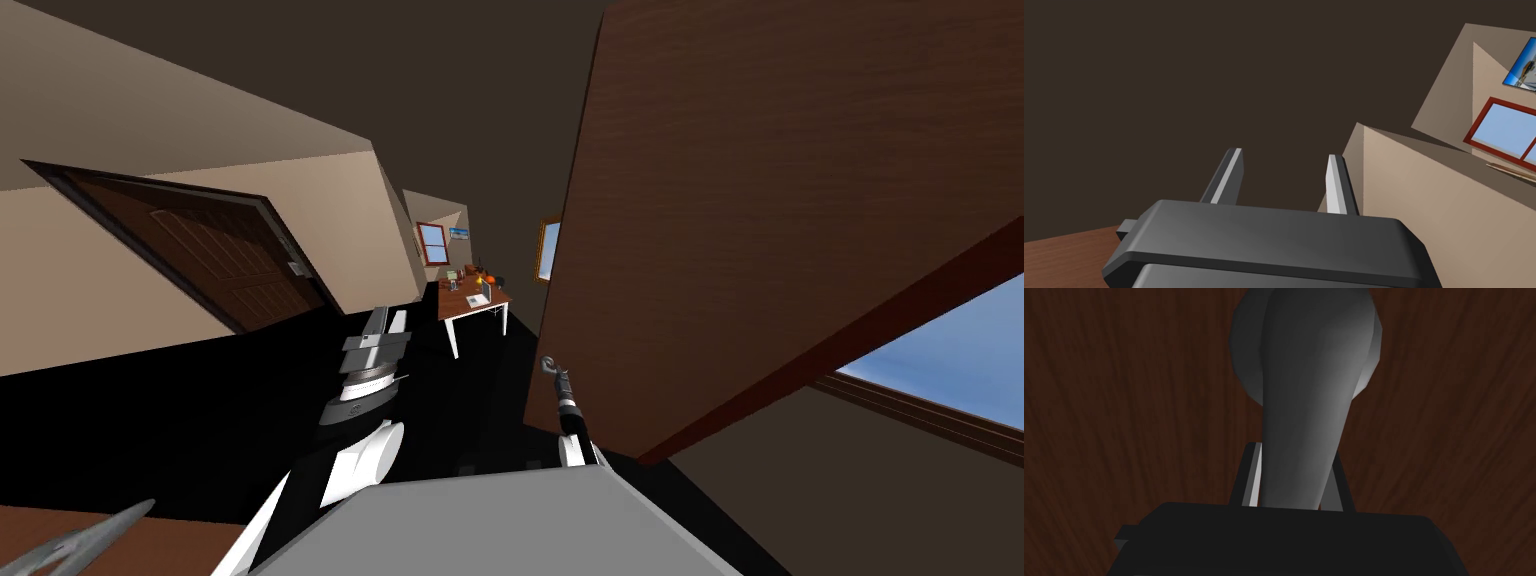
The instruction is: Push the door open
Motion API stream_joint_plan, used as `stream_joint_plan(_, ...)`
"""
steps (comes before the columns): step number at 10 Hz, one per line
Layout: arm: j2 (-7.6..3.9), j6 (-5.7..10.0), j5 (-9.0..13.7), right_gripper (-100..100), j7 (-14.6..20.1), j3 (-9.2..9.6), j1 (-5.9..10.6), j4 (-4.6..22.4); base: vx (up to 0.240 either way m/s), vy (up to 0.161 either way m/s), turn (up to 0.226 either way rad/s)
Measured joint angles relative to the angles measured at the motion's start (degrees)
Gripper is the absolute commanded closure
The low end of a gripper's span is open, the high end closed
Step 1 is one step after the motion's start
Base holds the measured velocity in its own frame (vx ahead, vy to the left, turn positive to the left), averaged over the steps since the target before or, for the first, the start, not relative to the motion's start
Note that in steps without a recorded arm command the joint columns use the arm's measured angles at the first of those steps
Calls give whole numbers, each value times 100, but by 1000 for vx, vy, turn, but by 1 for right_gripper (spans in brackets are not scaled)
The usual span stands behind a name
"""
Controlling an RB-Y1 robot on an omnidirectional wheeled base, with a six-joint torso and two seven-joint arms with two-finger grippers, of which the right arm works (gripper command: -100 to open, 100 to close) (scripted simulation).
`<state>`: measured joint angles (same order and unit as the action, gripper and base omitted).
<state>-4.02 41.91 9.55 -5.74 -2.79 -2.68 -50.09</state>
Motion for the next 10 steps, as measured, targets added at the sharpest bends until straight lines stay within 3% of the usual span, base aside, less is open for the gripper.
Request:
stream_joint_plan(1,-6,-8,27,100,-11,-59,-56,-63,169,29,-52)
stream_joint_plan(3,-50,60,91,100,-3,-184,58,123,168,42,-55)
stream_joint_plan(4,-14,-11,119,100,-49,-252,14,15,186,55,-81)
stream_joint_plan(8,33,86,246,100,-149,-549,46,122,187,80,-81)
stream_joint_plan(10,54,61,311,100,-178,-691,52,126,199,44,-67)
